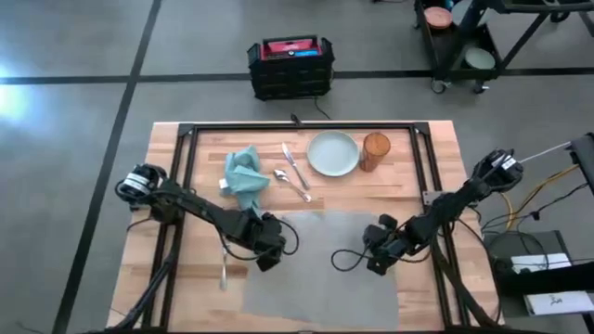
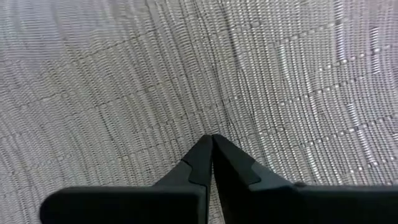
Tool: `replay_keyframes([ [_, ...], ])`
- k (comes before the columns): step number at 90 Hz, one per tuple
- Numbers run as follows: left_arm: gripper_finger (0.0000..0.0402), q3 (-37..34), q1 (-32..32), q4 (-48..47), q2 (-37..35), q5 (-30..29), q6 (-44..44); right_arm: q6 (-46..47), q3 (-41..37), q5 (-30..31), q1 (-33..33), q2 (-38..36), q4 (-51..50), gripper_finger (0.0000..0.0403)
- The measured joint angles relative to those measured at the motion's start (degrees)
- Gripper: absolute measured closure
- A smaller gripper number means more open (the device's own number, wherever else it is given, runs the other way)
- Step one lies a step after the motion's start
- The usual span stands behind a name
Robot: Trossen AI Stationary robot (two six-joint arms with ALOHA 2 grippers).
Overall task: Set table place
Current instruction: Prepare the gray placemat
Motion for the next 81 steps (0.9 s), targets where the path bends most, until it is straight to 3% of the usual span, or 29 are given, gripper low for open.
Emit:
replay_keyframes([
  [21,0.0261,0.7,1.3,-10.6,-0.4,0.6,-4.3,4.9,-0.1,0.5,0.0,-2.0,-3.2,0.0372],
  [32,0.0224,2.8,1.2,-9.0,-2.2,-2.2,-5.1,4.9,-0.1,-1.2,0.0,-2.2,-2.5,0.0335],
  [42,0.0204,2.2,-0.6,0.0,-3.5,-4.0,-1.6,3.3,0.0,-4.0,0.0,-2.7,-1.7,0.0296],
  [62,0.02,-7.2,-2.9,31.6,-1.0,-2.8,6.6,-3.4,-0.1,-4.4,0.3,-2.3,7.3,0.0244],
  [81,0.0222,-13.6,-3.4,34.3,3.1,0.1,1.5,-8.6,0.3,-3.0,0.2,2.1,7.5,0.0229],
])
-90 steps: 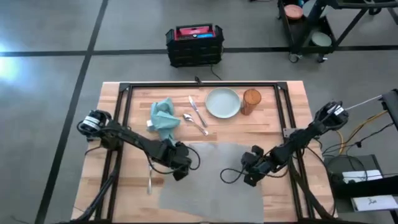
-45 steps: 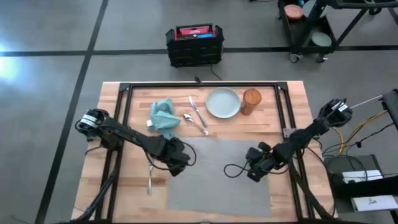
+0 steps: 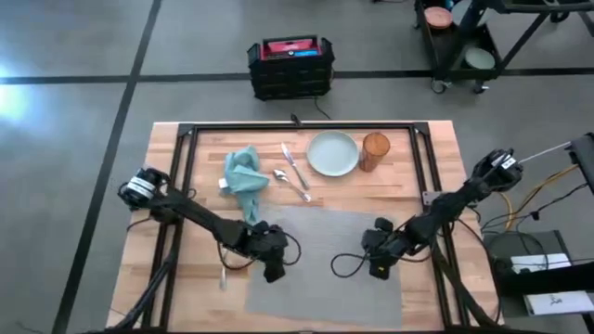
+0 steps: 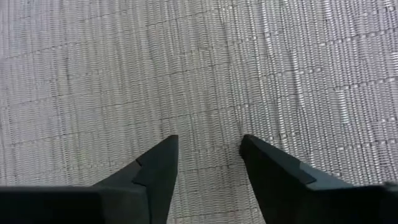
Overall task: Set table place
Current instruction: Prepare the gray placemat
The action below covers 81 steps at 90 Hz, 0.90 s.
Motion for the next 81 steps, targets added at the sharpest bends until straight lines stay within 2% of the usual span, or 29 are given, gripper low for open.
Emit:
replay_keyframes([
  [5,0.0228,-0.6,-0.2,0.7,-0.1,2.5,-1.3,-0.2,0.0,0.2,-0.3,0.3,0.0,0.023],
  [30,0.0258,-0.9,-1.8,-1.1,-0.3,2.9,-4.3,-2.5,-0.2,4.5,-3.5,-0.1,-0.5,0.0243],
  [50,0.0273,-1.1,-2.0,-3.9,-1.7,4.2,-3.5,-0.8,-0.1,-2.5,-3.9,-0.2,1.9,0.0238],
  [69,0.0275,-1.1,-2.1,-7.6,-2.9,4.3,-4.1,-1.6,-0.1,-2.8,-4.0,-0.3,2.8,0.0226],
  [81,0.0268,1.9,-1.8,-9.8,-3.4,5.9,-2.7,-4.4,1.1,-5.1,-5.0,-1.7,-0.2,0.0225],
])
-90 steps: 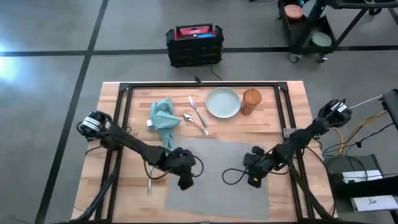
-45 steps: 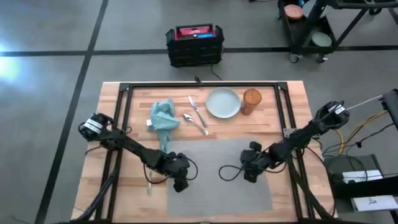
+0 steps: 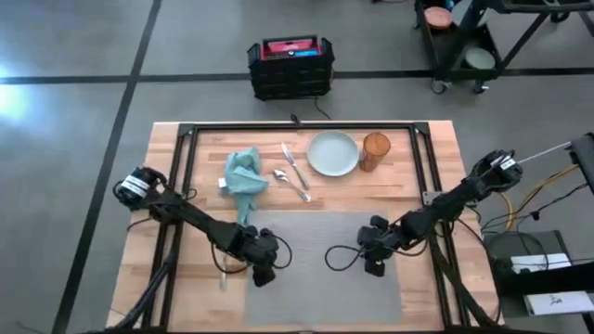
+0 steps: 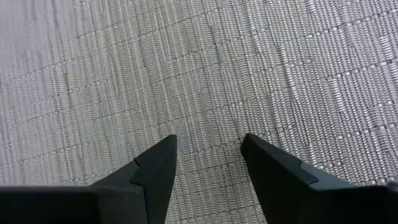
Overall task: Set table place
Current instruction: Prepare the gray placemat, then fold the blue napkin on the gray placemat
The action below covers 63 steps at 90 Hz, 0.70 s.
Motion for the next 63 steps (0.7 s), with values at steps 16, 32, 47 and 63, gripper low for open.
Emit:
replay_keyframes([
  [16,0.0264,7.8,0.0,-11.1,-3.9,-7.0,5.1,-3.8,4.1,-1.0,-1.3,-4.9,-3.7,0.0228],
  [32,0.026,13.0,2.0,-27.4,-9.7,-24.0,8.0,-6.5,4.3,1.1,-5.6,-7.7,-2.2,0.0219],
  [47,0.0219,9.6,9.5,-38.0,-16.8,-25.1,5.7,-12.1,4.3,1.6,-11.9,-7.9,-1.0,0.0207],
  [63,0.0167,-1.5,21.1,-38.5,-24.9,-16.4,5.3,-18.8,4.3,1.7,-18.1,-5.9,2.5,0.0196],
])
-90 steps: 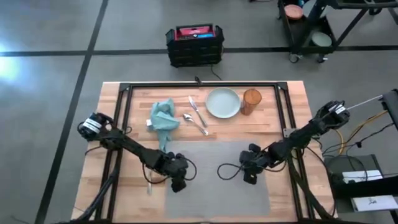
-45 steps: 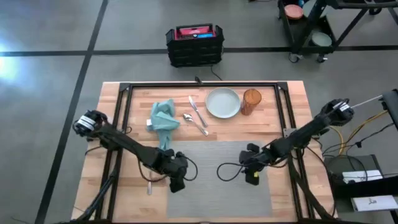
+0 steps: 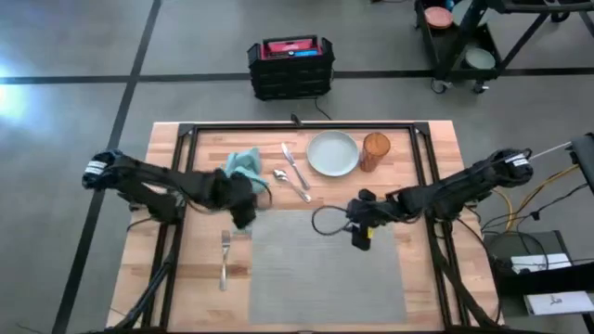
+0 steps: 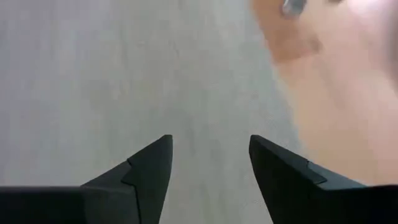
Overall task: Set table place
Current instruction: Fold the blue napkin on the gray placemat
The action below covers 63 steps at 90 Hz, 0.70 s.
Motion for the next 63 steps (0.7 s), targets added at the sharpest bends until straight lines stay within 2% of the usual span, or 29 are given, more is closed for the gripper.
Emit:
replay_keyframes([
  [12,0.0156,-8.4,5.2,0.6,-4.2,3.2,0.0,-4.3,0.0,-0.2,-2.4,2.4,1.2,0.0192],
  [27,0.0171,-15.7,8.9,8.8,-5.5,3.3,5.5,-7.5,0.0,-0.1,-3.6,5.5,2.1,0.0195],
  [41,0.0189,-19.4,13.5,16.9,-3.1,2.4,11.2,-9.4,0.0,-0.1,-4.1,8.2,4.5,0.0196],
  [63,0.0209,-22.6,21.1,21.2,0.6,2.2,16.7,-9.7,0.0,-0.1,-4.1,11.8,7.0,0.0197],
])
